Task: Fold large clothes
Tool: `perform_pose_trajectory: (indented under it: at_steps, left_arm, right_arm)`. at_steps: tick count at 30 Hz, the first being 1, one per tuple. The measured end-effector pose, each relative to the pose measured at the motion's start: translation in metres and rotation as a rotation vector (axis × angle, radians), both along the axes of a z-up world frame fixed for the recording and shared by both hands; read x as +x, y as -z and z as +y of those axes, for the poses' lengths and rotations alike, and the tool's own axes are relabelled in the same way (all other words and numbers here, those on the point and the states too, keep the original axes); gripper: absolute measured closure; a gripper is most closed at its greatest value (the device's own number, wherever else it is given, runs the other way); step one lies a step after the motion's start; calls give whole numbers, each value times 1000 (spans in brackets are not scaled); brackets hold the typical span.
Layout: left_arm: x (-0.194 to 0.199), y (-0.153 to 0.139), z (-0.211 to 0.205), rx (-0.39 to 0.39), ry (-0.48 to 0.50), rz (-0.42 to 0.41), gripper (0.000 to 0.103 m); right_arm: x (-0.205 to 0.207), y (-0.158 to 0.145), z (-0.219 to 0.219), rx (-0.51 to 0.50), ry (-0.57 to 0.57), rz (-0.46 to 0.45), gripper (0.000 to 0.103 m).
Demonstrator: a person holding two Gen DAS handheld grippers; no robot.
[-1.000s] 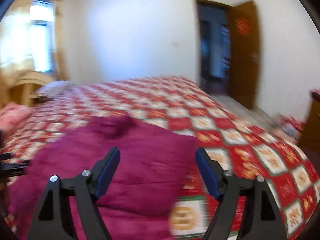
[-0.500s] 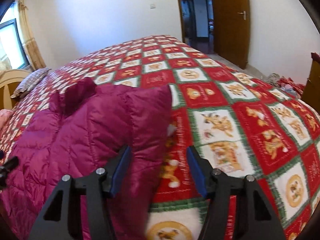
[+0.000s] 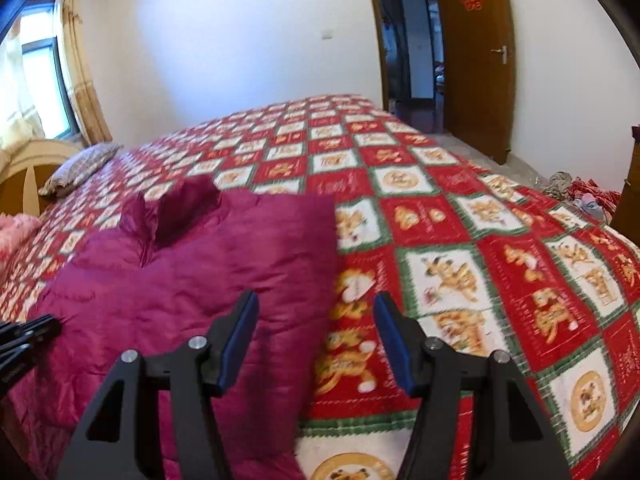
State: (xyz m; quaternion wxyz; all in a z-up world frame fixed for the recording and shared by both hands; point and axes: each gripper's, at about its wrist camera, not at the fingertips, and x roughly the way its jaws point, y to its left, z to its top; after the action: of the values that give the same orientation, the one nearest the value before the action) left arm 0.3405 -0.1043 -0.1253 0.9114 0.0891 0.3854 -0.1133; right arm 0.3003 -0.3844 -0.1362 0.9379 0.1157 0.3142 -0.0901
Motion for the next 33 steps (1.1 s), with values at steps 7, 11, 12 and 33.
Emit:
perform_pose_trajectory:
  at_steps: [7, 11, 12, 33]
  left_arm:
    - [-27, 18, 38, 38, -41, 63, 96]
    - [-32, 21, 44, -19, -59, 56, 96]
    - [-29, 16, 46, -50, -67, 59, 96]
    - [-10, 28, -3, -128, 20, 118, 93]
  right_arm:
    - [14, 5, 14, -20, -75, 38, 40]
    - [27, 20, 16, -6, -56, 89, 45]
    - [27, 22, 17, 0, -55, 93, 45]
    - [3, 11, 8, -39, -40, 15, 30]
